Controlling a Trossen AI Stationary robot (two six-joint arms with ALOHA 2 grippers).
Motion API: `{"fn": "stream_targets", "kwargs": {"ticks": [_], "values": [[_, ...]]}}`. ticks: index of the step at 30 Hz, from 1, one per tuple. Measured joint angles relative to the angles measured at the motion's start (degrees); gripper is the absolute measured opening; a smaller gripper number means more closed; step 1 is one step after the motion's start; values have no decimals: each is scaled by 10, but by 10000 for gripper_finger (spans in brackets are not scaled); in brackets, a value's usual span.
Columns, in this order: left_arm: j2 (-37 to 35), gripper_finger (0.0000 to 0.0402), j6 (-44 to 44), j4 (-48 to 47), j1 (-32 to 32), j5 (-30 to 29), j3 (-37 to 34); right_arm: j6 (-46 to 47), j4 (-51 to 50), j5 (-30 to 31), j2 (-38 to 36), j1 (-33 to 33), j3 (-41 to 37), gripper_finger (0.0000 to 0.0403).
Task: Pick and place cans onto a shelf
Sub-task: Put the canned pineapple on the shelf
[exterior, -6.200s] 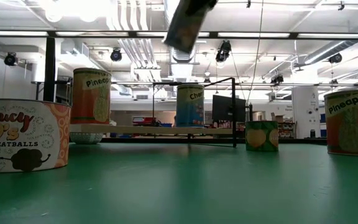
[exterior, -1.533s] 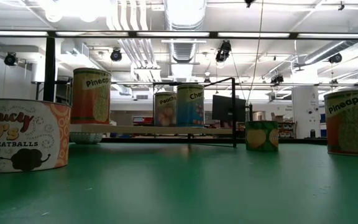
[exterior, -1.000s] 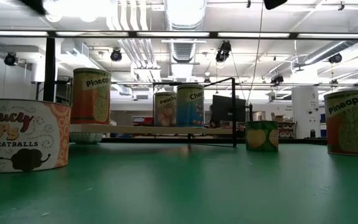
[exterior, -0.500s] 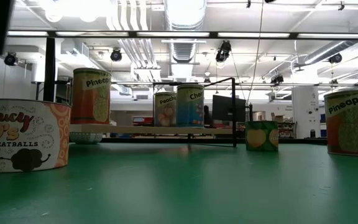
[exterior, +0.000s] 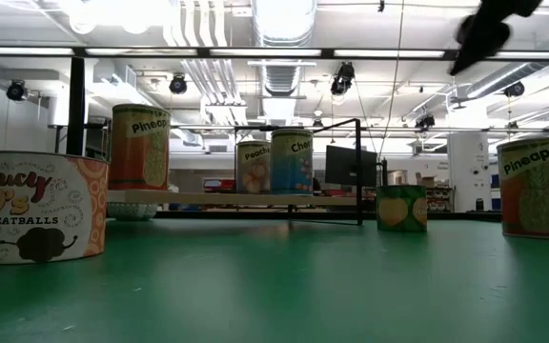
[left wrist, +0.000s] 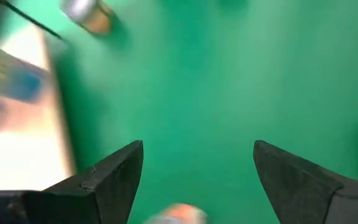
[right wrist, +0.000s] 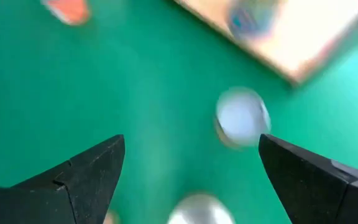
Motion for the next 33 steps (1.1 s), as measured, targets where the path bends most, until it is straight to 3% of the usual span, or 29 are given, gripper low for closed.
{"fn": "stream_targets", "kwargs": {"ticks": [4, 10, 15, 21, 28, 33], "values": [[-2, 285, 60, -58, 18, -59, 7, 129, -138, -2, 18, -5, 38, 359], [-10, 285, 118, -94, 30, -146, -8, 245, -271, -16, 46, -7, 59, 359], [-39, 276, 143, -98, 22, -192, -46, 292, -261, -75, 50, -7, 22, 359], [-132, 264, 134, -82, 18, -212, -157, 308, -228, -81, 50, -7, -21, 359], [-279, 262, 133, 50, 17, -289, -320, 305, -141, -95, 53, -6, -51, 359], [-347, 262, 132, 157, 18, -310, -393, 308, -128, -95, 70, 4, -54, 359]]}}
